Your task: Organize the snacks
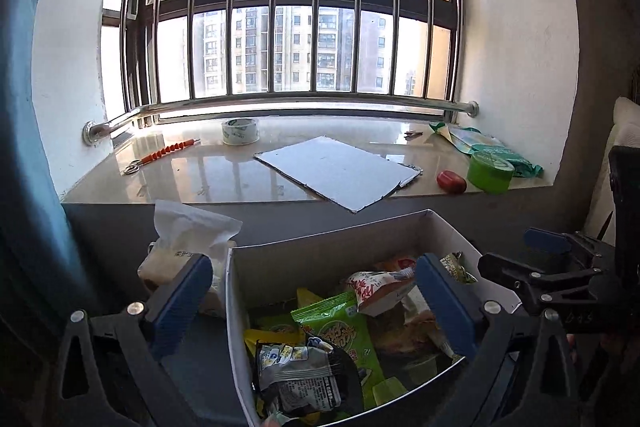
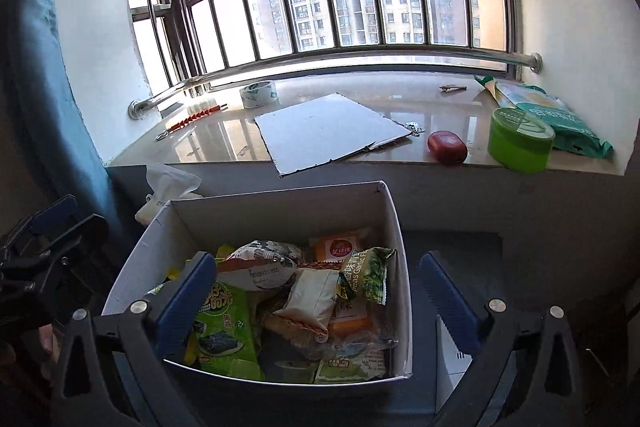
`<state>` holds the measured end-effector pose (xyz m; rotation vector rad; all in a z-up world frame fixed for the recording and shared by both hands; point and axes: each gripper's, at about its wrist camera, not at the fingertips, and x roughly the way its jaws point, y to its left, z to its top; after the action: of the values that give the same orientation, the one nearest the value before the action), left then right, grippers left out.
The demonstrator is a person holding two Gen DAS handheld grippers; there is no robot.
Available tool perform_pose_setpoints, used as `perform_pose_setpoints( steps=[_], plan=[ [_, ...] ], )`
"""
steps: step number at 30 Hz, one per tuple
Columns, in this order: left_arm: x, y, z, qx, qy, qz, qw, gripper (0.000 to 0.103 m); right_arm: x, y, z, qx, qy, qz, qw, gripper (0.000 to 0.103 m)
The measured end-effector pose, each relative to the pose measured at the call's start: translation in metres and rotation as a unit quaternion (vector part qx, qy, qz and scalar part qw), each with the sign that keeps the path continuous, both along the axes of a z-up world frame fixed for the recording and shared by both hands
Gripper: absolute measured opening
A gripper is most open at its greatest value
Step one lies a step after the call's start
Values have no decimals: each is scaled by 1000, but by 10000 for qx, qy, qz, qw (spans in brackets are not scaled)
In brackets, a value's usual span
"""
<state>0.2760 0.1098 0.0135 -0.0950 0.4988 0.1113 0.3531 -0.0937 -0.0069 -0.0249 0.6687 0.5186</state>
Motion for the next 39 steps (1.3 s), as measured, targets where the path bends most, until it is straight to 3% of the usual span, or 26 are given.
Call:
perform_pose_setpoints(
  steps=[5,10,14,21,26,31,39],
  plan=[
    [-25,-3,12,-413,-188,-167,9988,103,-32,-2,14,-87,-317,60,9994,103],
    [-68,-31,27,-59,-251,-209,9994,103,-85,-17,31,31,-640,245,9976,103],
    [-118,-50,34,-116,-343,-345,9987,103,-135,-42,41,238,-712,323,9967,103],
    [-199,-78,21,-439,-215,-448,9978,103,-220,-81,53,457,-772,334,9954,103],
    [-238,-88,9,-444,-51,-356,9984,103,-270,-99,47,401,-789,71,9960,103],
    [-260,-95,4,-356,11,-356,9987,103,-300,-106,41,368,-729,101,9966,103],
    [-264,-105,11,-275,-68,-457,9986,103,-303,-110,46,362,-796,39,9962,103]
  ],
)
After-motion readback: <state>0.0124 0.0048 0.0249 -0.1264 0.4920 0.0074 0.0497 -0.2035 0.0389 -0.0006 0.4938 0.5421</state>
